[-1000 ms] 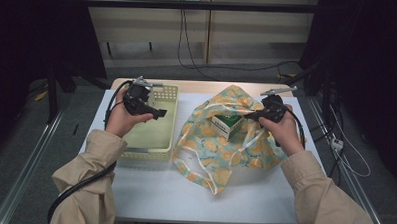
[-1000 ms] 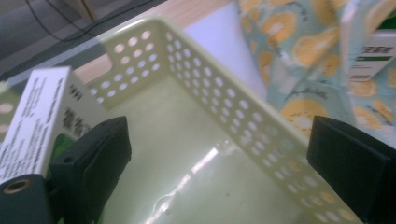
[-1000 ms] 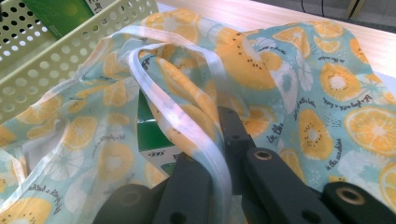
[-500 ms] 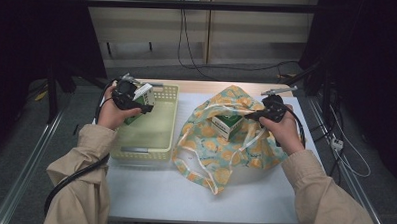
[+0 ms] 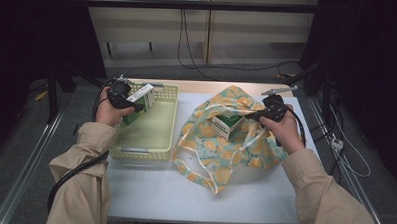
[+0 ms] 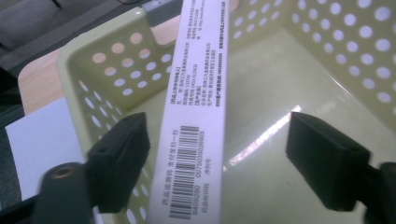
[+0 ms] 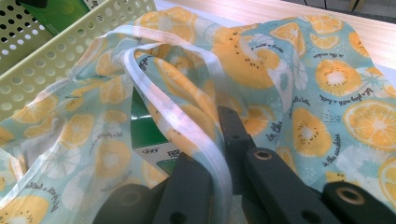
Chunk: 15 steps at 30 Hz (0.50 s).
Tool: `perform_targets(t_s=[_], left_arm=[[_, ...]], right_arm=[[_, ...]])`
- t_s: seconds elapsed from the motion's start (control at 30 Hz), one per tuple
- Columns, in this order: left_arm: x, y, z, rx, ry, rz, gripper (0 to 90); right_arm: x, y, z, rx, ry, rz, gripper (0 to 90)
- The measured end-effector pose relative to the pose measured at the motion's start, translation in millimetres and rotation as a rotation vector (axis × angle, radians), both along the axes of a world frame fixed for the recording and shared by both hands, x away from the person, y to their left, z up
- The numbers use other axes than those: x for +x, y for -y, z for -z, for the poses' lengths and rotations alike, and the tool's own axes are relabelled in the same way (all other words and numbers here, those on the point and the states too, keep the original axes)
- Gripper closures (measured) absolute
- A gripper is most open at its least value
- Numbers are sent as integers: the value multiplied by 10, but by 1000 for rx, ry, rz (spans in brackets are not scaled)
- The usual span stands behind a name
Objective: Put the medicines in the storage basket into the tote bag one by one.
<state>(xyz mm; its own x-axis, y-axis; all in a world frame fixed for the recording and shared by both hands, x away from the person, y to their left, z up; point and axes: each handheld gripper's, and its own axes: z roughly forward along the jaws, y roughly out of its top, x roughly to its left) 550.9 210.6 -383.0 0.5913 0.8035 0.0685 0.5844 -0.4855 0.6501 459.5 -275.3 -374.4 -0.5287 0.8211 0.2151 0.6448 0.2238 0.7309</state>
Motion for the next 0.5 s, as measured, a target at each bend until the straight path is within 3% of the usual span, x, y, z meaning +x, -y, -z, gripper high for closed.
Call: perform_targets(t_s=[0.03,0.13,0.2,0.3,0.5], left_arm=[[-2,-1,13,12,-7,5,226],[-10,-1,49,33,-29,-6,439],[-20,15,49,62,-21,-2,573],[-43,37,40,58,-20,-27,618],[-131,90,-86,31,-15,3,626]], right_arm=[[1,-2,0,-2,1,0,898],[5,-6,-1,2,4,0,899],[5,-10,5,1,3,-2,899],[9,1,13,1,0,0,899],[-9,8,9,3,0,5,899]])
